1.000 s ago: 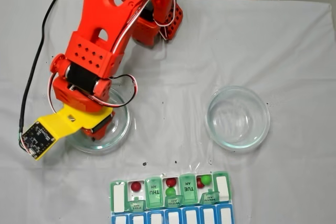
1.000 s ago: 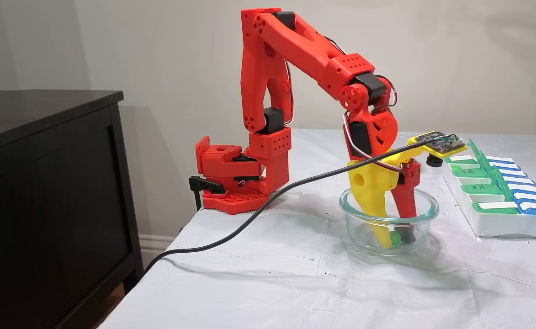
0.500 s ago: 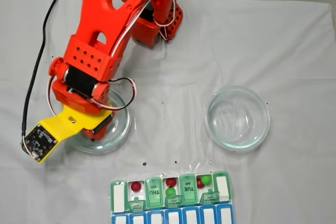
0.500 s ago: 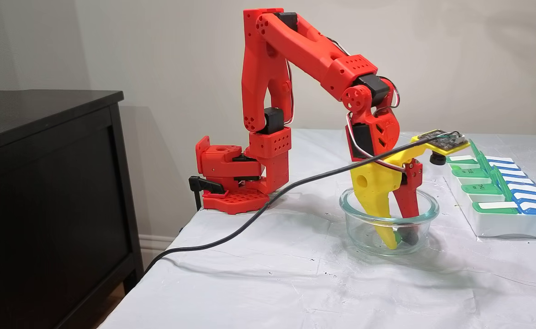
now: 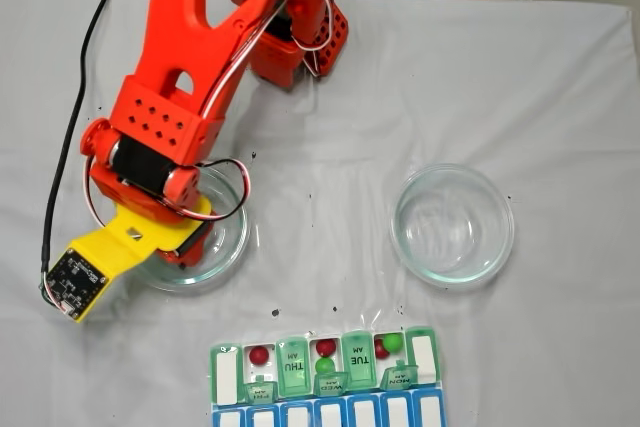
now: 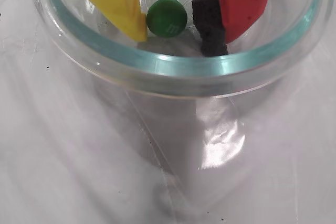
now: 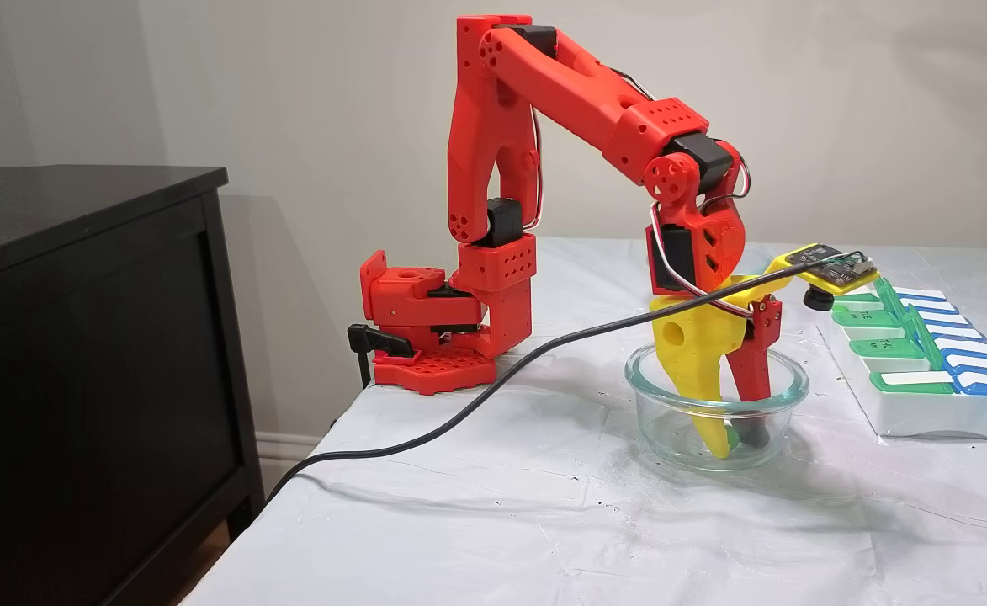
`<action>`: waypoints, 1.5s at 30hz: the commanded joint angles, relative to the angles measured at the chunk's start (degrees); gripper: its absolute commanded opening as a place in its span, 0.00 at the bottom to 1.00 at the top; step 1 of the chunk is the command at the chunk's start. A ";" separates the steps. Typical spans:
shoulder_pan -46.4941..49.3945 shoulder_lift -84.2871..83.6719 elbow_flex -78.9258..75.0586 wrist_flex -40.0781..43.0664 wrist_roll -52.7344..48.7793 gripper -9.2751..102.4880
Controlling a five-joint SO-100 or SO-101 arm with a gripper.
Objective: Sort medicines into box.
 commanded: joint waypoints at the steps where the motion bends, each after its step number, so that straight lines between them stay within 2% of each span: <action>1: 0.09 0.09 -2.46 0.70 -0.26 0.17; 4: 0.00 0.00 -2.02 0.00 0.09 0.10; 11: -0.26 -0.18 -1.49 -1.32 1.32 0.08; 15: -2.02 1.32 -0.35 1.58 2.99 0.08; 22: -10.90 26.37 4.48 0.26 24.08 0.08; 26: -14.85 32.43 1.58 -0.97 35.86 0.08; 30: -17.93 30.15 -1.85 -4.48 44.12 0.08; 37: -22.32 19.42 -1.58 -20.04 51.59 0.08; 45: -23.03 2.46 -11.16 -24.26 55.02 0.08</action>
